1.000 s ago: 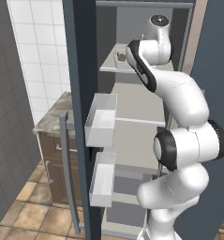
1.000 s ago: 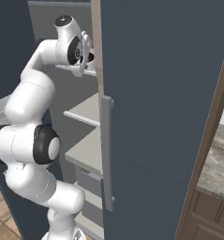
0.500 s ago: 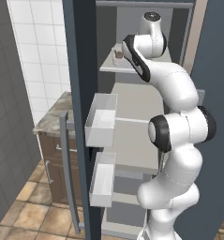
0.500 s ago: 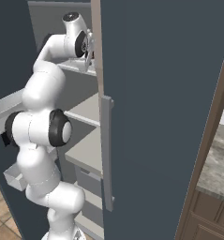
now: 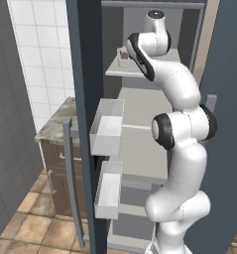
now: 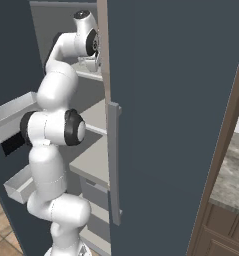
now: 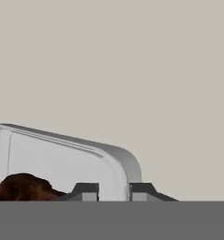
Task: Take the sweet potato and garlic out of the freezer and place them in the tupperware container on the counter. Then put the tupperware containing the vegetables back in the freezer.
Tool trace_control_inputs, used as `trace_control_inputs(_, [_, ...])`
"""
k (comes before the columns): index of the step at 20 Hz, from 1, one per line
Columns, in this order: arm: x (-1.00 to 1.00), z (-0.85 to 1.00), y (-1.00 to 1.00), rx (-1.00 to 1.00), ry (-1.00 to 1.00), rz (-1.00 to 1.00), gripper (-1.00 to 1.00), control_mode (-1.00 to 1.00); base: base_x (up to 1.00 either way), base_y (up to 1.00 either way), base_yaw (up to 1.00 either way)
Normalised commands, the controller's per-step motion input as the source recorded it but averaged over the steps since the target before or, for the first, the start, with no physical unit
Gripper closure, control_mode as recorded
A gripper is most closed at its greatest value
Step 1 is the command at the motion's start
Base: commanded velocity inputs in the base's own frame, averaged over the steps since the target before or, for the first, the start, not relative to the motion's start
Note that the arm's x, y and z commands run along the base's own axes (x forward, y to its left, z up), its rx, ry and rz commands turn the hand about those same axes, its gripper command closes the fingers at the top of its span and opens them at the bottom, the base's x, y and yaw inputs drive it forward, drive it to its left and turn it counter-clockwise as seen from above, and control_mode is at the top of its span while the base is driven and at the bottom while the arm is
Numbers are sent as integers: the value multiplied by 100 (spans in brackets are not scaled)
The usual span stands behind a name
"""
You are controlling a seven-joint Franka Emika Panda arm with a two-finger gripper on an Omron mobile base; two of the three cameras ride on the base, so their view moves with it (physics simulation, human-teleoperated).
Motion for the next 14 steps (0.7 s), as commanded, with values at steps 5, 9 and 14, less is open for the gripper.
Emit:
trace_control_inputs(5, [40, -16, -7, 0, 0, -1, 100, -100, 0, 0, 0])
trace_control_inputs(9, [30, -25, -2, 0, 0, -2, 100, -100, 0, 0, 0])
trace_control_inputs(14, [8, -36, -3, 0, 0, -3, -100, -100, 0, 0, 0])
